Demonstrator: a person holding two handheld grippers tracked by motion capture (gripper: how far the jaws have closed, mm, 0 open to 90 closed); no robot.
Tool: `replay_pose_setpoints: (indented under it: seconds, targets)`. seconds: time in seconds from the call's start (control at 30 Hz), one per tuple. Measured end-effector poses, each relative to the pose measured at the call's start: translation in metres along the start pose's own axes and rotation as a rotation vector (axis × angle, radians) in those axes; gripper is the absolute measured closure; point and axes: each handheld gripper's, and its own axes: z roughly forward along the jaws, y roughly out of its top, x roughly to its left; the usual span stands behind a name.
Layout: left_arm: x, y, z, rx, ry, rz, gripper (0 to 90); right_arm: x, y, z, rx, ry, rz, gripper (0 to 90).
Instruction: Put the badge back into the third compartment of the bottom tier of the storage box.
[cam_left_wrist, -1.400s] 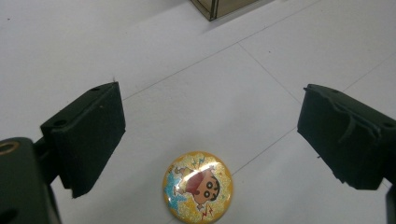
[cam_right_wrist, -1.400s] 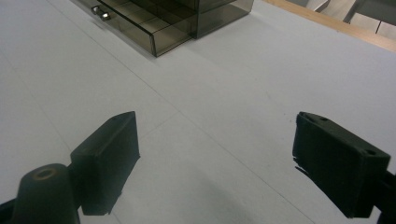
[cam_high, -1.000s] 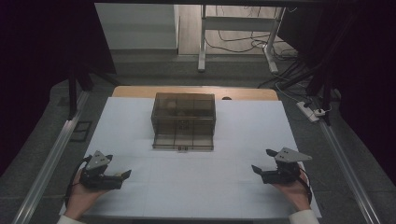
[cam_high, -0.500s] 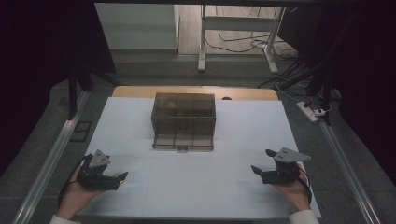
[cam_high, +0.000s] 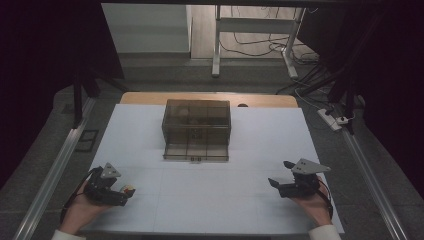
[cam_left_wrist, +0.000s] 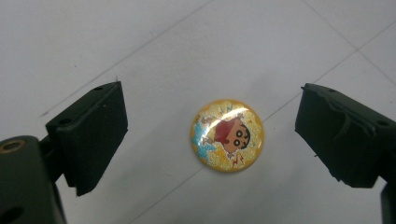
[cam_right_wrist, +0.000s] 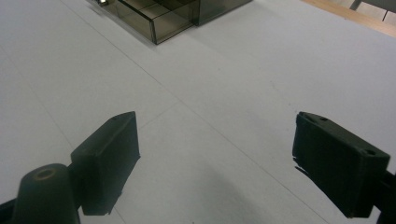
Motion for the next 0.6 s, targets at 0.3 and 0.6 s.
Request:
replay_pose_setpoints:
  seconds: [0.3, 0.6]
  targets:
    - [-0.001, -0.002, 0.012, 0.054, -0.02, 0.005, 12.5, 0.001, -0.001, 0.002, 0.016, 0.0, -0.006, 14.7]
    - [0.0, -0.004, 0.016, 0.079, -0.054, 0.004, 21.1, 0.001, -0.001, 0.002, 0.023, 0.0, -0.005, 14.8]
